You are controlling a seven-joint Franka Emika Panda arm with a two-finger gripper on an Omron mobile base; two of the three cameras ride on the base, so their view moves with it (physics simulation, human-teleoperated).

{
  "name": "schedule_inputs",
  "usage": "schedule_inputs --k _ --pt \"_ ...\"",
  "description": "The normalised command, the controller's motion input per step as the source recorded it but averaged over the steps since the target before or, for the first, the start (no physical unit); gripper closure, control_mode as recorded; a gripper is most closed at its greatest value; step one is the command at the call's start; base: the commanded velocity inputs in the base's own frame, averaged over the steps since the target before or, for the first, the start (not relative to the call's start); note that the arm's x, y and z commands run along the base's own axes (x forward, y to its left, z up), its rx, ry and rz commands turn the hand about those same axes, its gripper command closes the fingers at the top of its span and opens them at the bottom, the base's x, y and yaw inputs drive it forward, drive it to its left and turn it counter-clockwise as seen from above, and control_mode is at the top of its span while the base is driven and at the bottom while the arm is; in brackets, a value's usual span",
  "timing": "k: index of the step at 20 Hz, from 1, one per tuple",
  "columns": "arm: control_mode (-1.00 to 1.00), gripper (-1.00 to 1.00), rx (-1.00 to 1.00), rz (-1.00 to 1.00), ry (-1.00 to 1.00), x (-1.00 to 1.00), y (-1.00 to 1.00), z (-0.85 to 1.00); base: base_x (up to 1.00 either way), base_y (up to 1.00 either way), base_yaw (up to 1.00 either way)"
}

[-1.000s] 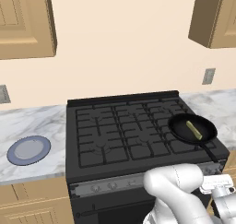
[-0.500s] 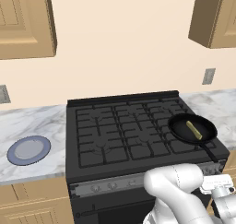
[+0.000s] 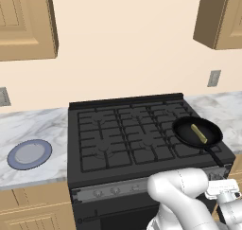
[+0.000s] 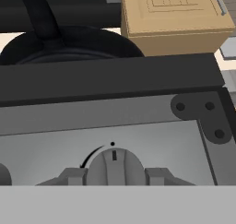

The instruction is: Pick up the butter stick and place it in the pan. Then turn on the burner for the pan.

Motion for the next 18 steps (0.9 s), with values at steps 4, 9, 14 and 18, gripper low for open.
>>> schedule_inputs --k 4,9,14,18 --pt "-1.00 1.00 0.00 0.00 -0.01 0.00 0.00 0.00 0.00 0.00 0.00" --pt "-1.00 1.00 -0.01 0.00 0.00 0.00 0.00 0.00 0.00 0.00 0.00" --pt "-1.00 1.00 -0.04 0.00 0.00 0.00 0.00 0.00 0.00 0.00 0.00" --pt "-1.00 1.00 -0.06 0.00 0.00 0.00 0.00 0.00 0.00 0.00 0.00"
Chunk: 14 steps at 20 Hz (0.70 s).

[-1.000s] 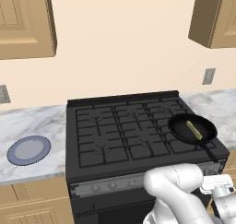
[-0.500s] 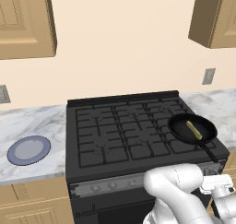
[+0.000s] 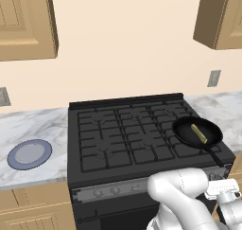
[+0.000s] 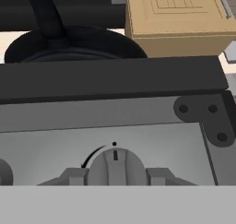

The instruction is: Pick up the butter stick and place it in the pan. Then turn on the burner for the pan.

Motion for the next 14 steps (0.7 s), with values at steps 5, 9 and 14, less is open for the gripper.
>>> schedule_inputs --k 5,9,14 --pt "-1.00 1.00 -0.09 0.00 0.00 0.00 0.00 0.00 0.00 0.00 0.00" --pt "-1.00 1.00 -0.13 0.00 0.03 0.00 0.00 0.00 0.00 0.00 0.00" --pt "-1.00 1.00 -0.14 0.00 0.02 0.00 0.00 0.00 0.00 0.00 0.00"
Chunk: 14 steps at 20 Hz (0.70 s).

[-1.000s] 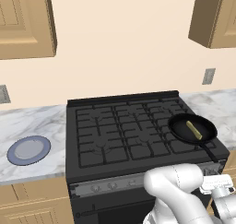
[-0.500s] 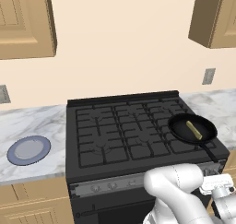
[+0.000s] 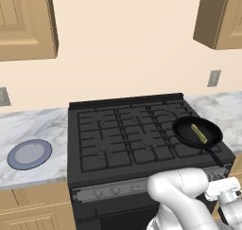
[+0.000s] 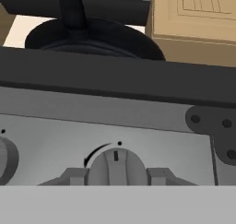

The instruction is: Pick up the butter stick and place it in the pan. Then turn on the burner for the pan.

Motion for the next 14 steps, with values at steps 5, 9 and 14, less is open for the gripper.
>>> schedule_inputs --k 5,9,14 --pt "-1.00 1.00 -0.14 0.00 0.03 0.00 0.00 0.00 0.00 0.00 0.00" --pt "-1.00 1.00 -0.14 0.00 0.01 0.00 0.00 0.00 0.00 0.00 0.00" --pt "-1.00 1.00 -0.15 0.00 0.01 0.00 0.00 -0.01 0.00 0.00 0.00"
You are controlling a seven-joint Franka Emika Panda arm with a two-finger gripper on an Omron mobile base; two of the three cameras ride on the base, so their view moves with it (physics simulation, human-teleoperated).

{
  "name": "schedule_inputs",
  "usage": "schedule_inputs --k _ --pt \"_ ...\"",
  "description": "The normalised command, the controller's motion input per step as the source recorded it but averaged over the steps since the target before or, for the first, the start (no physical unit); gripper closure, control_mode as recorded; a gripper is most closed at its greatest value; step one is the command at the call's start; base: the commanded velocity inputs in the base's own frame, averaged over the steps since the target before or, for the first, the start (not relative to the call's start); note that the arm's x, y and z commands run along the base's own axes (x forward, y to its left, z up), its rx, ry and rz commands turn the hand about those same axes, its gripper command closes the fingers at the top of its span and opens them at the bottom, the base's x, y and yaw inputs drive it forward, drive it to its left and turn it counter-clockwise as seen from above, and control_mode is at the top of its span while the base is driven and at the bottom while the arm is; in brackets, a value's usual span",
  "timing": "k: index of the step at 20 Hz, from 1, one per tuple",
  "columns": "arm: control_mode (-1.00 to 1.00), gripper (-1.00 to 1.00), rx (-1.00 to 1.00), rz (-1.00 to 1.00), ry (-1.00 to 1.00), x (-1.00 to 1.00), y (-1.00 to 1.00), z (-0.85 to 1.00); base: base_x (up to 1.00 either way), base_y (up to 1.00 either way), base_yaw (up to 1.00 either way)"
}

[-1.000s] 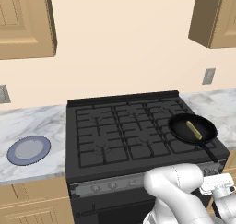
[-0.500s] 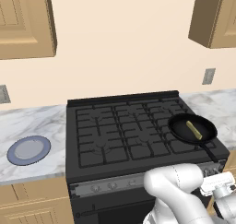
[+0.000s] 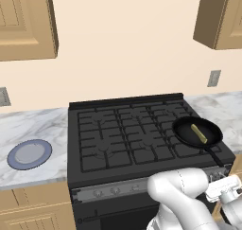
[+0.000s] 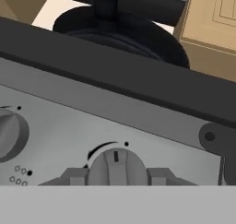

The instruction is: Pick up the butter stick and place it in the pan. Then turn on the burner for the pan.

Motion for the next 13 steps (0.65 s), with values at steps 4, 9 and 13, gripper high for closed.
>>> schedule_inputs --k 4,9,13 --pt "-1.00 1.00 -0.15 0.00 0.01 0.00 0.00 -0.04 0.00 0.00 0.00" --pt "-1.00 1.00 -0.15 0.00 0.00 0.00 0.00 0.00 0.00 0.00 0.00" --pt "-1.00 1.00 -0.16 0.00 0.00 0.00 0.00 -0.01 0.00 0.00 0.00"
